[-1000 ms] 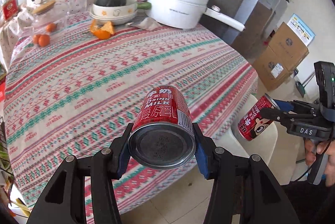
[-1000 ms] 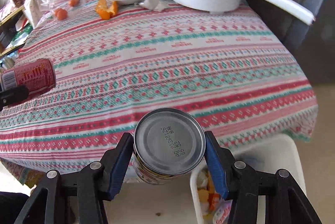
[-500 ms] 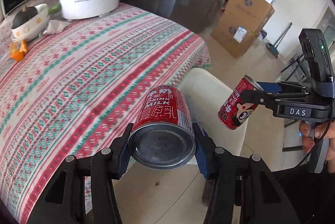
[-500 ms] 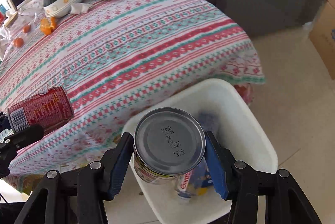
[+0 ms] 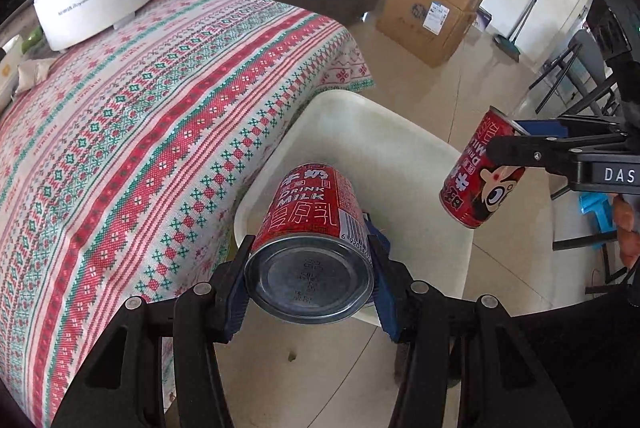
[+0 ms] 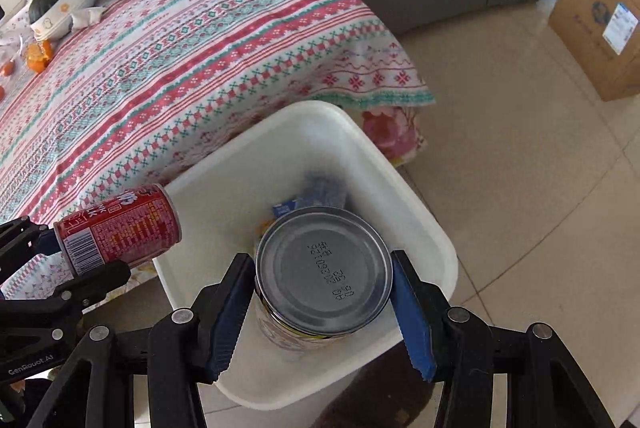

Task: Collect trash

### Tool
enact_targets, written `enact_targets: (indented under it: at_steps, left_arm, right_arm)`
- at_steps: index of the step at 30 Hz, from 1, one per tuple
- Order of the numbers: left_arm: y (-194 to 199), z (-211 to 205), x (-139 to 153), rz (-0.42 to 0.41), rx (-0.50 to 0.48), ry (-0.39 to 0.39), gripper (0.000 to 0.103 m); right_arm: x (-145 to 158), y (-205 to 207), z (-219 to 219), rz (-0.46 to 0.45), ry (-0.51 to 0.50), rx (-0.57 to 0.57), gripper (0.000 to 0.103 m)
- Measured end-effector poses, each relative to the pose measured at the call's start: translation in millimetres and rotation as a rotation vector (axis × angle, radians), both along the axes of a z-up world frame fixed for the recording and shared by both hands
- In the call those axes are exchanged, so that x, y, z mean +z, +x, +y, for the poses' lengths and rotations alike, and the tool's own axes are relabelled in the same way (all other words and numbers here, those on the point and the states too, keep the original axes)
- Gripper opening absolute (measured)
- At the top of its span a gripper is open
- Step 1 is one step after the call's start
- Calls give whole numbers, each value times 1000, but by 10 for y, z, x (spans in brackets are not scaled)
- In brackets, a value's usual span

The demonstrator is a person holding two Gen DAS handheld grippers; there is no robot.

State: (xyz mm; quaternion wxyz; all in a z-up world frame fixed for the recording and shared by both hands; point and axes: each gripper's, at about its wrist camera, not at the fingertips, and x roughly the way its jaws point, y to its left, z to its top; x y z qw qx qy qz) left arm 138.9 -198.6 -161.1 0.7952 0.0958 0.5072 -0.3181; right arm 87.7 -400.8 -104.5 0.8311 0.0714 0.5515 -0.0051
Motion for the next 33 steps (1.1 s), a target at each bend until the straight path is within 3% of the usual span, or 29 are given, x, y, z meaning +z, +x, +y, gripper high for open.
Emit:
enact_targets:
  at_steps: [6, 10, 25, 29, 33]
  left_arm:
    - [116, -88, -28, -44, 35, 9, 56]
    - [164, -50, 28, -53, 85, 22, 85]
    - [0, 479, 218, -100, 146, 96, 91]
    - [-59, 643, 316, -118, 176, 96, 91]
    - [-159, 814, 422, -122, 210, 92, 92]
  right_arm:
    - [-55, -3, -67, 18, 1, -12, 59]
    - [-88, 12, -77, 30, -8, -18, 59]
    - [-222, 160, 63, 84, -65, -21, 60]
    - [-194, 178, 72, 95, 1, -64, 78]
    - [-106, 161, 161, 69, 33, -67, 81]
